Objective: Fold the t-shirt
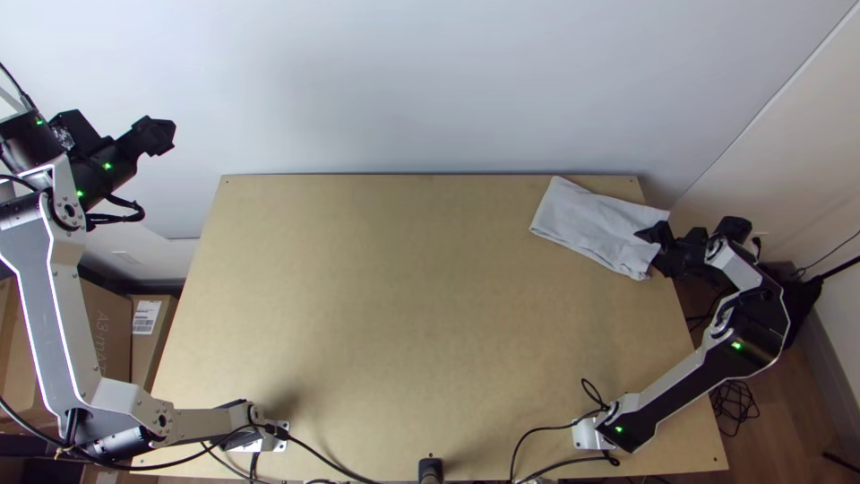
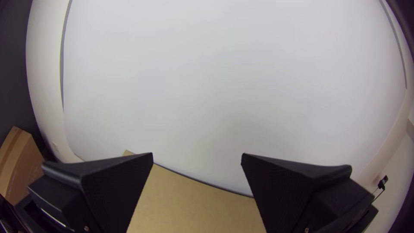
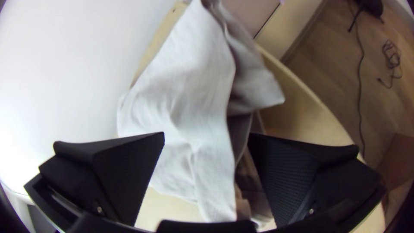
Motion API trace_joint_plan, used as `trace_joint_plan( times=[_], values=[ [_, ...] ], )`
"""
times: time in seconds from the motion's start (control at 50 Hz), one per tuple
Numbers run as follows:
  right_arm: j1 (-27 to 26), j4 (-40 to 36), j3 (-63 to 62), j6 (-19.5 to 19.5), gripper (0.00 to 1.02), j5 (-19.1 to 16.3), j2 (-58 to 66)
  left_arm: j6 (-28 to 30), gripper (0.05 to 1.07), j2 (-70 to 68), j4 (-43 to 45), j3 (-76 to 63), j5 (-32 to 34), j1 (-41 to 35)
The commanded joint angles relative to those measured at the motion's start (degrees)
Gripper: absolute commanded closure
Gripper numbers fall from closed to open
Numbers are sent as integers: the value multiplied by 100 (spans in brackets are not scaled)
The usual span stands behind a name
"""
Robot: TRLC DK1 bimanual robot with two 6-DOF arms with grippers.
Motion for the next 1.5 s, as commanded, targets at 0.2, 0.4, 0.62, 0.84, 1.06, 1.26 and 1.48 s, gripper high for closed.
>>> trace_joint_plan(
  times=[0.2, 0.4, 0.62, 0.84, 1.06, 1.26, 1.48],
  values=[
    [-88, 468, 815, -649, 3, 1654, -1003, 87, 9, -393, 156, -137, 98, 184],
    [123, 521, 1527, -1212, 3, 1891, -1882, 280, 9, -1035, 850, -867, 98, 272],
    [809, 529, 1711, -1651, 3, 2023, -3156, 526, 9, -2072, 1913, -2115, 37, 325],
    [1635, 2111, 112, -1669, 3, 2278, -5152, 570, 9, -3320, 3214, -3644, -51, 580],
    [2048, 3166, -1857, -1519, 3, 2287, -6830, 623, 9, -4612, 4620, -5446, -104, 844],
    [2593, 4678, -3659, -1528, 3, 2296, -8447, 641, 9, -5877, 5253, -6905, -174, 852],
    [2980, 4687, -4714, -1554, 3, 2322, -9247, 649, 9, -7187, 5895, -8390, -139, 721]
  ],
)
